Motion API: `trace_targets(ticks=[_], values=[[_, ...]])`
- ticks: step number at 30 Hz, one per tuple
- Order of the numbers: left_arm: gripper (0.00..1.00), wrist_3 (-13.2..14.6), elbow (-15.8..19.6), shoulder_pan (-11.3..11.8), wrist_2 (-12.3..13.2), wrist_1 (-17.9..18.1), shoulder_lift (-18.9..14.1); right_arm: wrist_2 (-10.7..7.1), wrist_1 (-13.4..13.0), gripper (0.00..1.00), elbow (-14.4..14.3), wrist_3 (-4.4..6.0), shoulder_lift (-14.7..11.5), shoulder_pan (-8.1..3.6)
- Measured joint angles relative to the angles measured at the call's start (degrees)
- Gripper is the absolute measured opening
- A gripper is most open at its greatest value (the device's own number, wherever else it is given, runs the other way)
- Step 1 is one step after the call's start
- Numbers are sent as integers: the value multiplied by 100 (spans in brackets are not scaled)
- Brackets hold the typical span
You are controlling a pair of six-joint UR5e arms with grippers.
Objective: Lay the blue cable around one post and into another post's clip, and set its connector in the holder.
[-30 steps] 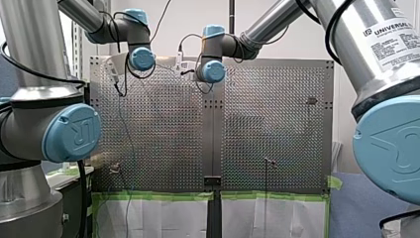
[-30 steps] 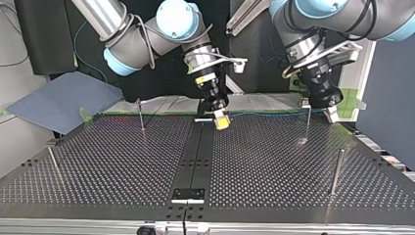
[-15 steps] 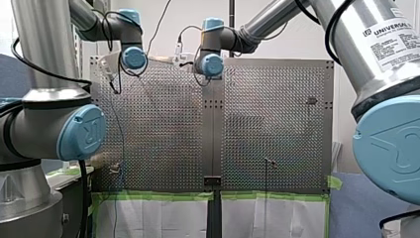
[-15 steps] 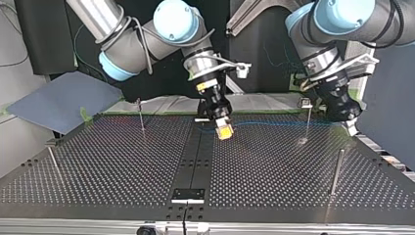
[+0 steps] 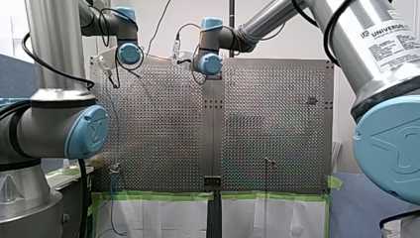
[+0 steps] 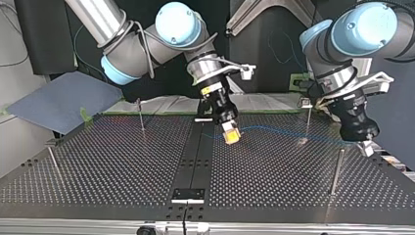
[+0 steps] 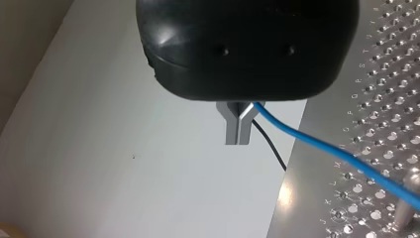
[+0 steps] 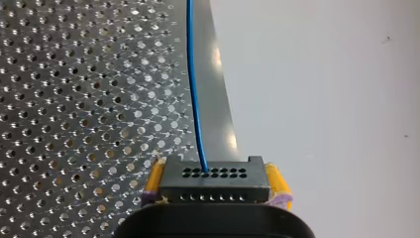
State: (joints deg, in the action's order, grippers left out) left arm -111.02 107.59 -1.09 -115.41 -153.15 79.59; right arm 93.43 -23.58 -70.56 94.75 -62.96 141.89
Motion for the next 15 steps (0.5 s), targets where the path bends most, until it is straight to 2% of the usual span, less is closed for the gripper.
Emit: trace_targets(ticks=[9,15], values=[[0,-219,-132,242,114,82,234,1,127,0,303,0,131,-37],[0,-418,-142,541,374,109,256,19,273,0,577,-19,391,8]])
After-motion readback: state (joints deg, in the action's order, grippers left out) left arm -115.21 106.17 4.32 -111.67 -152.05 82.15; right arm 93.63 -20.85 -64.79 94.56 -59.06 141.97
